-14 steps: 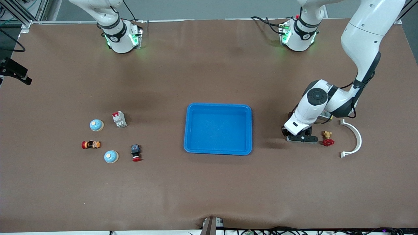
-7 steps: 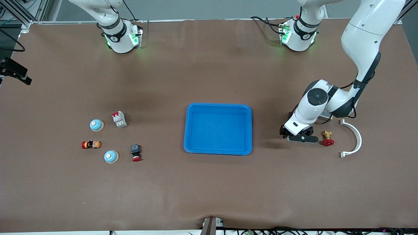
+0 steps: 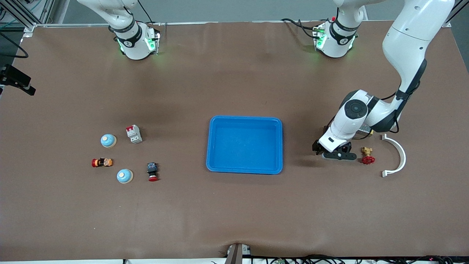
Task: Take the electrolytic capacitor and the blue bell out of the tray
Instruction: 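Lift the open left gripper up away from the capacitors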
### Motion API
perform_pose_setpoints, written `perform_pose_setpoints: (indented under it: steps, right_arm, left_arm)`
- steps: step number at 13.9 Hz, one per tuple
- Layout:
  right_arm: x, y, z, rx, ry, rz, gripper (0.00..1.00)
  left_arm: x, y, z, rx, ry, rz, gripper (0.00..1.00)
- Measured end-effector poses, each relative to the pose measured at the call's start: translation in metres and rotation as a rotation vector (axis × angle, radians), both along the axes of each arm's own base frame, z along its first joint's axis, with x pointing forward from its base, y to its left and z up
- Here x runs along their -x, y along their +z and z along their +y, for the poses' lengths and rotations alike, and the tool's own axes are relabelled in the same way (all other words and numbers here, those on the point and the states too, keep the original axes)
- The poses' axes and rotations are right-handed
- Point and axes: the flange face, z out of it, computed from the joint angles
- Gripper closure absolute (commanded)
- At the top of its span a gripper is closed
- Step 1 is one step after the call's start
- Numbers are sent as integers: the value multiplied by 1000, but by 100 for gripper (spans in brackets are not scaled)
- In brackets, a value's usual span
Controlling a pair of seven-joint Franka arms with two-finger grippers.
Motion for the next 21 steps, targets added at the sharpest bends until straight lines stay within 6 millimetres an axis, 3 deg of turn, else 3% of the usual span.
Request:
perform_pose_setpoints:
  steps: [3,11,17,21]
  right_arm:
    - [0,0,0,-1,0,0,0]
    - [-2,-3,0,-2,0,8,0]
    - [-2,-3,0,-2,0,8,0]
    - [-2,-3,0,-2,0,8,0]
  left_arm:
    - [-12,10,3,4,10,-29,0]
    - [-76,64,33,-26,98,-124,0]
    - [-130,69,66,-15,151,-124,0]
    - [-167,120,96,12,138,-37,0]
